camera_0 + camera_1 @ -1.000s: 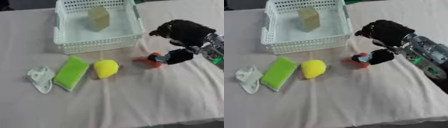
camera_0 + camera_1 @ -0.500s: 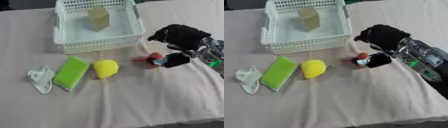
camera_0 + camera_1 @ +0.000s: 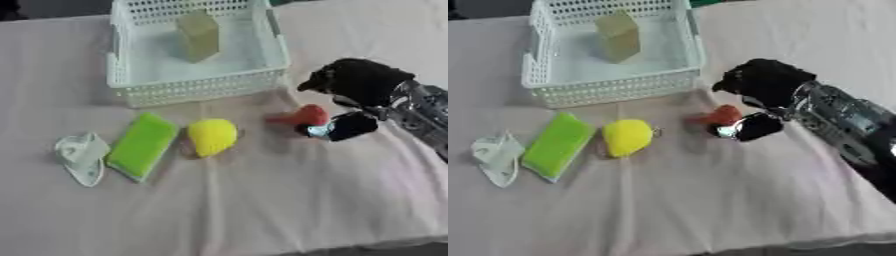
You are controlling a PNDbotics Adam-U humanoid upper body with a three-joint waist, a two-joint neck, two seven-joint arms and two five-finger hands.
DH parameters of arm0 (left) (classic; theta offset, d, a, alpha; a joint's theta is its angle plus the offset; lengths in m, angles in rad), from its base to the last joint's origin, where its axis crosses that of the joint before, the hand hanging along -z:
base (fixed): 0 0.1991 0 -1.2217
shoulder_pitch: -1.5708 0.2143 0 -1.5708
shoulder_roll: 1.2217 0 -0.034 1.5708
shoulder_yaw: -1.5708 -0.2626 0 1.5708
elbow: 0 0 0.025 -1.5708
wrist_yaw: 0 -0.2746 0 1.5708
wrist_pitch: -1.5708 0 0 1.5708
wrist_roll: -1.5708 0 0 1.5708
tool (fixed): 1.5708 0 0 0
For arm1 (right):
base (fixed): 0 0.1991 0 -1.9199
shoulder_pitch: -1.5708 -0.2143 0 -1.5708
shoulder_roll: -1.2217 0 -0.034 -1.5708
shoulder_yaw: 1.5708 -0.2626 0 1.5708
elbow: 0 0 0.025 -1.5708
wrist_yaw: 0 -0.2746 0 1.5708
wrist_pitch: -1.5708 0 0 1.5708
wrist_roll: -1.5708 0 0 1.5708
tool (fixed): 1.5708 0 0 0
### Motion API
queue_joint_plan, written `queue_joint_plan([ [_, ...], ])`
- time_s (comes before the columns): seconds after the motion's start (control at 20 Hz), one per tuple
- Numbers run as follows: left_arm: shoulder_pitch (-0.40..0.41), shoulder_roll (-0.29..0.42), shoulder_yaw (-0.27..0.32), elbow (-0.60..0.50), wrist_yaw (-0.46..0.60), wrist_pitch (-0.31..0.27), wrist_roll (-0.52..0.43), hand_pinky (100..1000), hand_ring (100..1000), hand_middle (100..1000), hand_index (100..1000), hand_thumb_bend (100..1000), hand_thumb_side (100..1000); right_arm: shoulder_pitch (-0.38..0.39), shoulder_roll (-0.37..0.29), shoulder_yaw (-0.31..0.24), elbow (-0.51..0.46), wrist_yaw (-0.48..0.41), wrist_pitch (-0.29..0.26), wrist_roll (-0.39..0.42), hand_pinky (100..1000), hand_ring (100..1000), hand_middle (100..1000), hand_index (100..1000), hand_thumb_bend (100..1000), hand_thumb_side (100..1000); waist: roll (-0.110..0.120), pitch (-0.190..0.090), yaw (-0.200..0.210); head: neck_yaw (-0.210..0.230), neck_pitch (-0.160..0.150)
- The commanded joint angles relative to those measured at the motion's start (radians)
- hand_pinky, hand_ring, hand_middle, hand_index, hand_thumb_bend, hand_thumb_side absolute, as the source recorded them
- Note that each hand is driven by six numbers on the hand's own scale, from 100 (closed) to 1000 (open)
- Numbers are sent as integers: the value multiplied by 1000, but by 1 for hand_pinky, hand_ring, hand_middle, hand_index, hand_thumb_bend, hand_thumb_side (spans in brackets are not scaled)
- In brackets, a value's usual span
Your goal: Pick up objects on the table and place them in the box.
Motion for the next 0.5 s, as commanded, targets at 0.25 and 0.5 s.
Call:
queue_joint_plan([
  [0.25,-11,10,0,-15,-1,1,-1,1000,979,909,891,134,1000,-11,-14,-1,28,6,-30,25,809,793,707,923,483,990,0,-13,3,-3,5],
  [0.5,-12,10,0,-15,-2,3,2,1000,980,907,886,133,1000,-10,-21,0,16,2,-41,26,792,742,619,892,460,964,-1,-14,0,-3,5],
])
